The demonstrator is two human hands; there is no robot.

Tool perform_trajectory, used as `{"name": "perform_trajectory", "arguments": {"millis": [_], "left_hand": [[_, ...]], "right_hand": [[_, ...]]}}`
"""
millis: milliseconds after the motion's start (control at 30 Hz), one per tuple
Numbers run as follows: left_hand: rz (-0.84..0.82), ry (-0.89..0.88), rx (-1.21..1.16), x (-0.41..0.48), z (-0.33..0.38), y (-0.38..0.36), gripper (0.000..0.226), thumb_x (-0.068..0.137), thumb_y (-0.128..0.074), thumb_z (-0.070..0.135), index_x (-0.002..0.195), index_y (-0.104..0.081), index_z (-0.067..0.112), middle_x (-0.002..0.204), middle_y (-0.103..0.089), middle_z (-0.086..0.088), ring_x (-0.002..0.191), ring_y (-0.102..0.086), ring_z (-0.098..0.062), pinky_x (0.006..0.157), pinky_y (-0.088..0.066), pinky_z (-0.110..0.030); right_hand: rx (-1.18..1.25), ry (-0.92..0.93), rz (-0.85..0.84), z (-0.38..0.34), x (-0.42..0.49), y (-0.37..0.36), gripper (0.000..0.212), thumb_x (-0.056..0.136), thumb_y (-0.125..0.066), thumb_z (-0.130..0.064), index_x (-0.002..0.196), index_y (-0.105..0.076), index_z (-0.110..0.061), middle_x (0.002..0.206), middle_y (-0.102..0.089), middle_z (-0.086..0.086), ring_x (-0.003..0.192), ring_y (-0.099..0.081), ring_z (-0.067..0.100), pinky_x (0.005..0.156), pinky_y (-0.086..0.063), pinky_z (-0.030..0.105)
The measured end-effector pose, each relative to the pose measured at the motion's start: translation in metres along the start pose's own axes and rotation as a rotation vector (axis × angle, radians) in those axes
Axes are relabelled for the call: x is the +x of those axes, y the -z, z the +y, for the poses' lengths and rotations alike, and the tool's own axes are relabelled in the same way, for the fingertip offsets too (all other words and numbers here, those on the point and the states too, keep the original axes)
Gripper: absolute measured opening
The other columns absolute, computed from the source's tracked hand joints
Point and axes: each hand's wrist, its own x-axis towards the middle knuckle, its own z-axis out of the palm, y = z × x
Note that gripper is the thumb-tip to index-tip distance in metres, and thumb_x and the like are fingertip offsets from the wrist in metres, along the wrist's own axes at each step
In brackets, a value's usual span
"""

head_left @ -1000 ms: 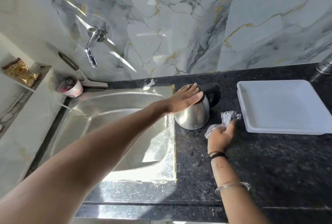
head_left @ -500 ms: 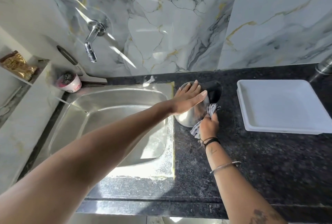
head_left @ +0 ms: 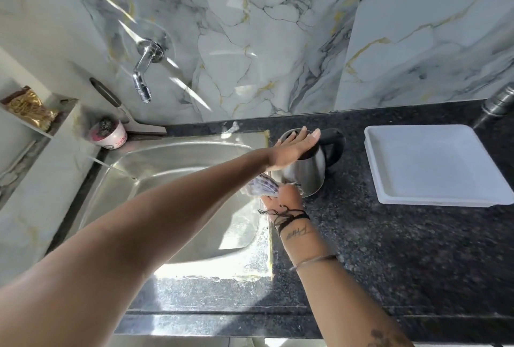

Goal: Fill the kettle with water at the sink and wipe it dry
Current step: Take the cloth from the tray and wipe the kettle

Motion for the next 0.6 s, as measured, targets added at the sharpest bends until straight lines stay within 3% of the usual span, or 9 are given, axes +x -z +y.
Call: {"name": "perform_trajectory", "arguments": {"millis": [67, 100, 167, 267, 367, 467, 600], "left_hand": [[-0.012, -0.013, 0.031, -0.001, 0.001, 0.001, 0.068, 0.096, -0.007, 0.064, 0.155, 0.001, 0.030, 0.164, 0.012, 0.004, 0.150, 0.016, -0.014, 0.118, 0.016, -0.042], [-0.011, -0.014, 0.040, -0.002, 0.001, 0.000, 0.071, 0.094, -0.007, 0.065, 0.155, 0.002, 0.030, 0.164, 0.012, 0.004, 0.149, 0.016, -0.014, 0.117, 0.016, -0.041], [0.001, -0.016, 0.071, -0.002, 0.001, -0.003, 0.077, 0.087, -0.007, 0.068, 0.154, 0.003, 0.032, 0.165, 0.011, 0.003, 0.150, 0.016, -0.014, 0.117, 0.014, -0.040], [0.017, -0.032, 0.121, 0.001, -0.001, -0.005, 0.075, 0.087, -0.006, 0.066, 0.154, 0.003, 0.034, 0.164, 0.012, 0.002, 0.150, 0.015, -0.017, 0.119, 0.013, -0.043], [0.026, -0.047, 0.114, 0.004, -0.005, -0.007, 0.073, 0.089, -0.005, 0.067, 0.153, 0.002, 0.034, 0.164, 0.013, 0.003, 0.150, 0.016, -0.016, 0.118, 0.015, -0.045], [0.032, -0.028, 0.129, 0.008, -0.008, -0.010, 0.080, 0.086, -0.004, 0.071, 0.154, 0.002, 0.030, 0.163, 0.015, 0.006, 0.149, 0.016, -0.015, 0.117, 0.016, -0.045], [0.056, -0.026, 0.261, 0.013, -0.011, -0.016, 0.095, 0.080, 0.001, 0.077, 0.156, 0.004, 0.020, 0.163, 0.020, 0.001, 0.149, 0.018, -0.021, 0.119, 0.013, -0.052]], "right_hand": [[0.351, -0.048, 0.061, 0.005, 0.005, 0.018, 0.034, 0.100, -0.054, -0.017, 0.123, -0.058, 0.008, 0.124, -0.065, 0.024, 0.087, -0.065, 0.026, 0.074, -0.057, 0.021], [0.534, -0.068, 0.143, 0.010, 0.008, 0.029, 0.034, 0.102, -0.045, -0.010, 0.130, -0.052, 0.009, 0.131, -0.060, 0.027, 0.088, -0.064, 0.029, 0.075, -0.059, 0.023], [0.637, 0.042, 0.386, 0.004, 0.009, 0.046, 0.040, 0.099, -0.034, 0.004, 0.136, -0.050, 0.004, 0.136, -0.057, 0.025, 0.110, -0.063, 0.038, 0.093, -0.055, 0.036], [0.416, 0.437, 0.469, -0.009, 0.010, 0.048, 0.048, 0.098, -0.034, 0.010, 0.142, -0.049, -0.001, 0.143, -0.053, 0.018, 0.128, -0.054, 0.033, 0.092, -0.043, 0.014], [0.041, 0.655, 0.453, -0.001, 0.011, 0.026, 0.050, 0.098, -0.041, 0.008, 0.147, -0.045, -0.003, 0.155, -0.038, 0.021, 0.141, -0.039, 0.032, 0.102, -0.029, 0.011], [-0.085, 0.684, 0.498, 0.015, 0.014, 0.014, 0.053, 0.098, -0.041, 0.007, 0.149, -0.041, -0.004, 0.158, -0.031, 0.022, 0.145, -0.033, 0.034, 0.111, -0.022, 0.022], [-0.065, 0.501, 0.371, 0.028, 0.011, 0.022, 0.053, 0.099, -0.038, 0.004, 0.151, -0.038, -0.007, 0.152, -0.045, 0.019, 0.134, -0.050, 0.035, 0.113, -0.036, 0.035]]}}
